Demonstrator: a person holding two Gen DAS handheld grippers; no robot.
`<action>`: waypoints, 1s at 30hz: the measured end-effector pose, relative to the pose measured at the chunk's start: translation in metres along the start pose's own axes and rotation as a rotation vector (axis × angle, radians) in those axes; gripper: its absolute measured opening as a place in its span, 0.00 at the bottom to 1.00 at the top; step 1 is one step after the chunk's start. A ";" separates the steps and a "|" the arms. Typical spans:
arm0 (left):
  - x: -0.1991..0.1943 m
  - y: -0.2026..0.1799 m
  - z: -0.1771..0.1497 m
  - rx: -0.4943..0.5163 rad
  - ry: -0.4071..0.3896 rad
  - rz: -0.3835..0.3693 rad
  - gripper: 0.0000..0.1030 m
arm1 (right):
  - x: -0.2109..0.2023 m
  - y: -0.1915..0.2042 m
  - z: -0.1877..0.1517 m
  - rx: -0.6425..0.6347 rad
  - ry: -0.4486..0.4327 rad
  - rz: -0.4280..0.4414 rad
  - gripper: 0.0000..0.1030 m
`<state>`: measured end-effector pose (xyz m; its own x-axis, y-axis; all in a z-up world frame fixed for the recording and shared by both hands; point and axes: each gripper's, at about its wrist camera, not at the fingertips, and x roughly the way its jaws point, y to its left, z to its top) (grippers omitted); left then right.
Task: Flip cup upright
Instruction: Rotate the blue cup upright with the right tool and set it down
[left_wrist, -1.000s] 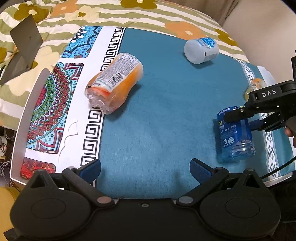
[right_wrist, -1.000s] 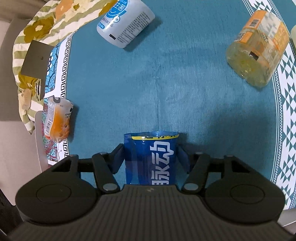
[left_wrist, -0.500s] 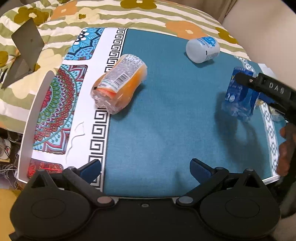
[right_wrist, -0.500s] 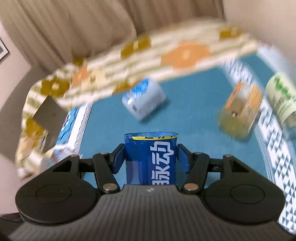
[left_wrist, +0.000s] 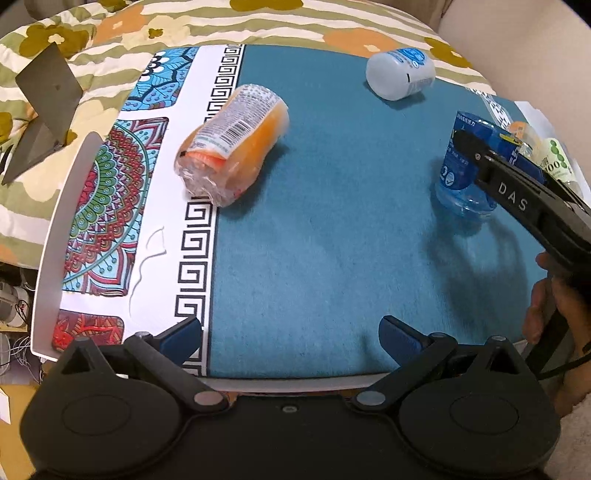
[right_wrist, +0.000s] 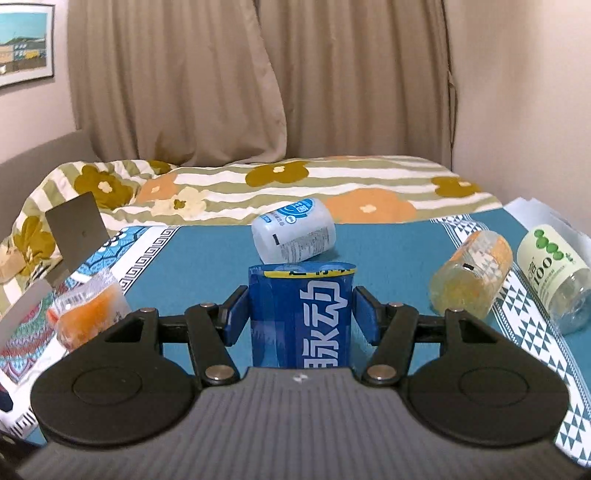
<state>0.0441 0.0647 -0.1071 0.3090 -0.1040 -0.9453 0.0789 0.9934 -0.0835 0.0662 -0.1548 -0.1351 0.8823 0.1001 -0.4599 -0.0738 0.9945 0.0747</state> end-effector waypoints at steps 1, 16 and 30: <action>0.000 -0.001 0.000 0.001 0.002 -0.001 1.00 | -0.001 0.002 -0.001 -0.008 0.000 0.000 0.73; 0.007 -0.024 0.005 0.034 0.020 -0.009 1.00 | -0.011 -0.003 0.013 -0.038 0.237 0.013 0.71; 0.013 -0.034 0.008 0.054 0.025 0.001 1.00 | -0.001 -0.002 0.023 -0.044 0.323 0.007 0.73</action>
<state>0.0528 0.0297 -0.1142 0.2854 -0.1007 -0.9531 0.1298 0.9894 -0.0657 0.0762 -0.1577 -0.1141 0.6887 0.1054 -0.7174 -0.1058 0.9934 0.0443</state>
